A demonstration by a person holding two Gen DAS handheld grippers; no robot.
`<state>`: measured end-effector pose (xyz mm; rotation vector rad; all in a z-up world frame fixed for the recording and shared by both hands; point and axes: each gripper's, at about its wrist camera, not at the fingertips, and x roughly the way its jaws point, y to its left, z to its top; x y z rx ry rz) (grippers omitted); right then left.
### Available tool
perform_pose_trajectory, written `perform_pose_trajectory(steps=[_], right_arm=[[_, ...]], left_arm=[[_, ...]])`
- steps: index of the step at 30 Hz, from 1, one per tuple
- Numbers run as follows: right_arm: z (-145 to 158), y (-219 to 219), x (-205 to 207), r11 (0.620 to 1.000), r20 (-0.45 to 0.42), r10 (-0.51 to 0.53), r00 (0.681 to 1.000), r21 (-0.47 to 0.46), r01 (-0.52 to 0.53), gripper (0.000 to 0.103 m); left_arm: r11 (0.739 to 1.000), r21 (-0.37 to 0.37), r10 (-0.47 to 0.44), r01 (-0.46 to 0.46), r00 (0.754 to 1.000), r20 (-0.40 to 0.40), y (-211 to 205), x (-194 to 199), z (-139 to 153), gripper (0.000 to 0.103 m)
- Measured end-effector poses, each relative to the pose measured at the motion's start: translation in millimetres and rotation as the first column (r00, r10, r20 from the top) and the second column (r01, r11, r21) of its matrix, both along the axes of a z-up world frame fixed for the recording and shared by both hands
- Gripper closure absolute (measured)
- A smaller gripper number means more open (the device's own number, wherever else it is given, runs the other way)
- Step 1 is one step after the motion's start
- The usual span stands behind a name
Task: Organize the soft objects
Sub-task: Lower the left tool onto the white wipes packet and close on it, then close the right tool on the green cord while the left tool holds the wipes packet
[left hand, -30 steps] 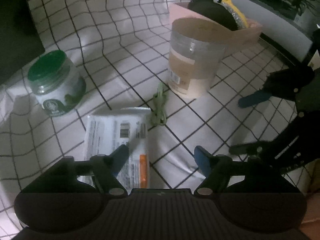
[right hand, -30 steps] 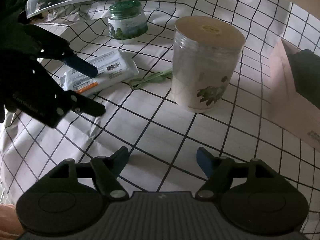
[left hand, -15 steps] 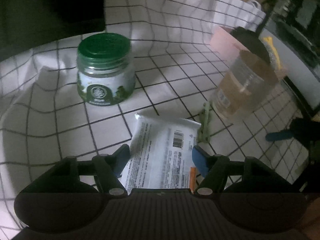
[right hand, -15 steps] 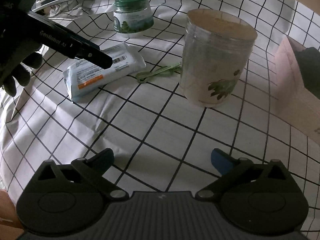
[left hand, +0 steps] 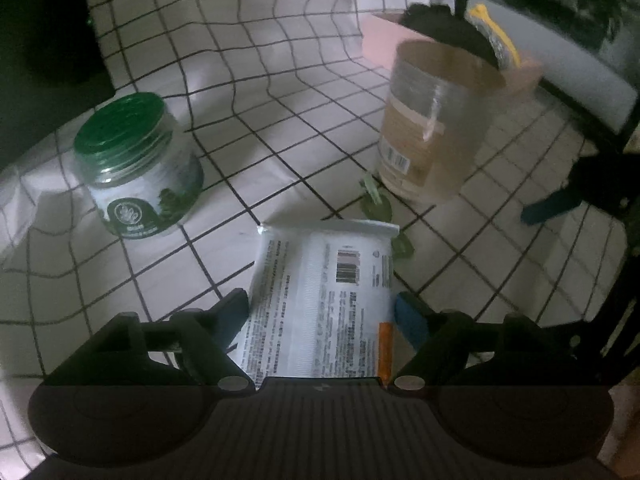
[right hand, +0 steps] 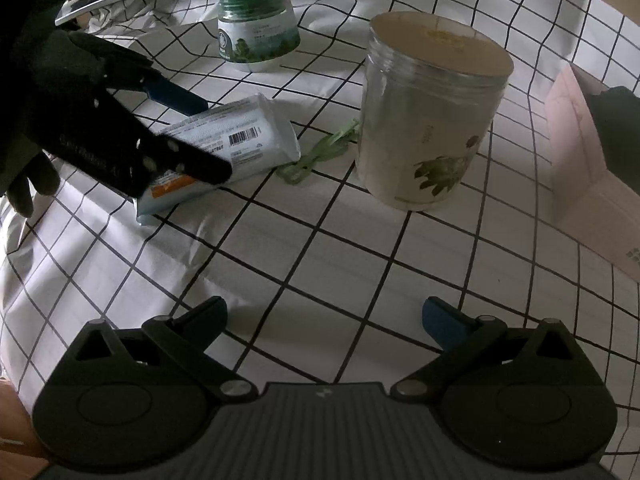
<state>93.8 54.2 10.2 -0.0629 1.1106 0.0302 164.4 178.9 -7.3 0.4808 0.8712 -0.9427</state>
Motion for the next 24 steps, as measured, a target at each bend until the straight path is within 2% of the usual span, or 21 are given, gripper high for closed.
perform_pose_trajectory(steps=[5,10,11,14,16,18,21,24], right_arm=[[1,2,0,1.000,-0.003,-0.021,1.000,0.002,0.021,0.002],[13,6,-2,0.997,0.072,-0.079,0.994,0.000,0.079,0.024],[15,9,-1,0.995,0.093,-0.095,0.991,-0.008,0.096,0.026],[19,24,11,0.988,0.136,-0.106,0.985,-0.098,0.120,0.034],[19,31,20,0.988,0.156,-0.109,0.982,-0.092,0.125,0.045],[17,33,31,0.986,0.160,-0.143,0.977,-0.068,0.155,0.050],[10,39,47,0.979,0.167,-0.187,0.968,-0.056,0.198,0.053],[3,46,59,0.976,0.179,-0.203,0.963,-0.040,0.213,0.058]], left_arm=[[0.999,0.022,0.035,-0.035,0.999,-0.021,-3,3,-3,0.017],[0.998,0.008,0.055,-0.055,0.997,-0.056,6,7,2,0.019],[0.997,0.002,0.071,-0.071,0.995,-0.067,9,9,3,0.020],[0.989,-0.029,0.139,-0.142,0.986,-0.094,28,18,7,0.021],[0.975,-0.045,0.211,-0.217,0.972,-0.104,43,24,9,0.021],[0.952,-0.061,0.290,-0.298,0.950,-0.117,59,30,13,0.021],[0.902,-0.084,0.407,-0.423,0.900,-0.156,83,37,18,0.021],[0.861,-0.104,0.477,-0.498,0.862,-0.171,104,39,24,0.021]])
